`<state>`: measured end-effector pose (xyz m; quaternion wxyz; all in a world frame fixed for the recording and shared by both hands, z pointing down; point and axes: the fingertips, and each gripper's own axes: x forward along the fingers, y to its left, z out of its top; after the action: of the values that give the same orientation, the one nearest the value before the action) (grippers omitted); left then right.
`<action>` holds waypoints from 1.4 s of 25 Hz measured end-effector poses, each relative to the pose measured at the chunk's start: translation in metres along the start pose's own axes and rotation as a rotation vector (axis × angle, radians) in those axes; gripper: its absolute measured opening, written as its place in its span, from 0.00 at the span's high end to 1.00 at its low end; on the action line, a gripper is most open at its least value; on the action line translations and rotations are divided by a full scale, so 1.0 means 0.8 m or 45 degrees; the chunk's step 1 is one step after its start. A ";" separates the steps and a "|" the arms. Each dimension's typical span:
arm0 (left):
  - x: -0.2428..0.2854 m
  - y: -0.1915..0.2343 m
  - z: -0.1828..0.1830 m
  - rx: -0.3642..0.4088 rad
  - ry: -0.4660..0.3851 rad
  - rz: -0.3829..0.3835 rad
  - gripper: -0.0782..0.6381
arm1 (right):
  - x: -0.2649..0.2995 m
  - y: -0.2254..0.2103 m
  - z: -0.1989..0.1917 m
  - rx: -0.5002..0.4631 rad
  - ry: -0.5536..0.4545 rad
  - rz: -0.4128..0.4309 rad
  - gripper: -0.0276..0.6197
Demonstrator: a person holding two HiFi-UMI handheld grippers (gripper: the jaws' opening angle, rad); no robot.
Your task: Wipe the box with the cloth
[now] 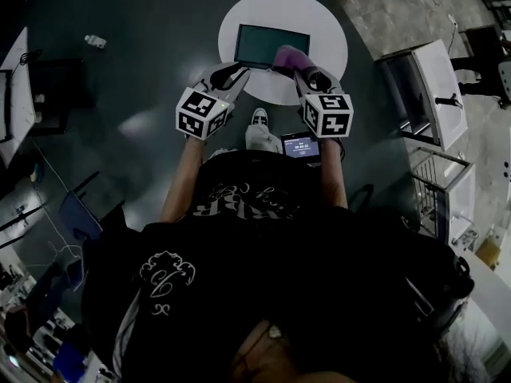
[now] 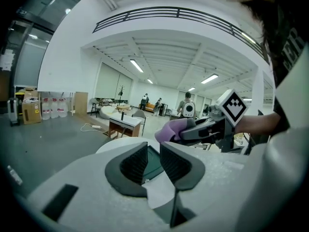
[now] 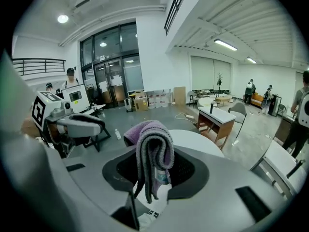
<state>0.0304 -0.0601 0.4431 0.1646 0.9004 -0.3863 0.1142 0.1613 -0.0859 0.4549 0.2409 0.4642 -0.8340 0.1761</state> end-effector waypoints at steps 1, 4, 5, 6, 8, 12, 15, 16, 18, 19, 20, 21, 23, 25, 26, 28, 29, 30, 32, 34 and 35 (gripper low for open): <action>0.010 0.003 0.002 -0.001 0.012 0.008 0.79 | 0.010 -0.008 0.002 -0.014 0.012 0.020 0.77; 0.034 0.011 0.004 -0.012 0.041 0.044 0.79 | 0.037 -0.023 0.006 -0.053 0.049 0.099 0.77; 0.041 0.014 0.005 -0.016 0.045 0.058 0.79 | 0.045 -0.029 0.006 -0.066 0.061 0.121 0.77; 0.046 0.016 0.007 -0.019 0.049 0.071 0.79 | 0.055 -0.035 0.007 -0.081 0.072 0.139 0.77; 0.053 0.021 0.007 -0.026 0.064 0.092 0.79 | 0.074 -0.043 0.008 -0.112 0.091 0.168 0.77; 0.050 0.034 0.002 -0.044 0.099 0.138 0.79 | 0.115 -0.042 0.009 -0.155 0.133 0.222 0.77; 0.046 0.050 0.000 -0.062 0.113 0.165 0.79 | 0.148 -0.032 0.010 -0.161 0.161 0.254 0.77; 0.046 0.054 -0.002 -0.068 0.117 0.170 0.79 | 0.159 -0.027 0.011 -0.167 0.166 0.259 0.77; 0.047 0.062 -0.003 -0.072 0.127 0.170 0.79 | 0.180 -0.018 0.014 -0.192 0.170 0.265 0.77; 0.049 0.066 -0.003 -0.066 0.134 0.164 0.79 | 0.189 -0.013 0.015 -0.207 0.172 0.268 0.77; 0.051 0.069 -0.002 -0.057 0.142 0.155 0.79 | 0.198 -0.008 0.017 -0.221 0.175 0.271 0.77; 0.054 0.073 -0.001 -0.045 0.150 0.142 0.79 | 0.207 -0.003 0.017 -0.235 0.182 0.274 0.77; 0.059 0.082 0.002 -0.021 0.165 0.115 0.79 | 0.224 0.009 0.014 -0.264 0.209 0.280 0.77; 0.061 0.092 0.007 -0.011 0.169 0.098 0.79 | 0.241 0.020 0.009 -0.305 0.244 0.283 0.77; 0.062 0.098 0.010 -0.010 0.167 0.092 0.79 | 0.249 0.025 0.007 -0.332 0.258 0.285 0.77; 0.062 0.111 0.014 -0.012 0.165 0.082 0.79 | 0.266 0.032 0.001 -0.392 0.286 0.287 0.77; 0.061 0.117 0.014 -0.012 0.167 0.076 0.79 | 0.272 0.036 -0.002 -0.426 0.300 0.285 0.77; 0.059 0.122 0.013 -0.014 0.170 0.070 0.79 | 0.277 0.038 -0.006 -0.465 0.313 0.281 0.77; 0.055 0.132 0.009 -0.024 0.178 0.054 0.79 | 0.281 0.041 -0.010 -0.550 0.334 0.269 0.77; 0.054 0.140 0.004 -0.035 0.185 0.031 0.79 | 0.280 0.041 -0.013 -0.615 0.352 0.265 0.77; 0.056 0.142 0.003 -0.038 0.189 0.018 0.79 | 0.278 0.039 -0.014 -0.639 0.360 0.263 0.77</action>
<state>-0.0225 -0.1637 0.4795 0.2053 0.8841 -0.3810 0.1760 0.0365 -0.2178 0.5878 0.4426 0.2738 -0.8524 0.0508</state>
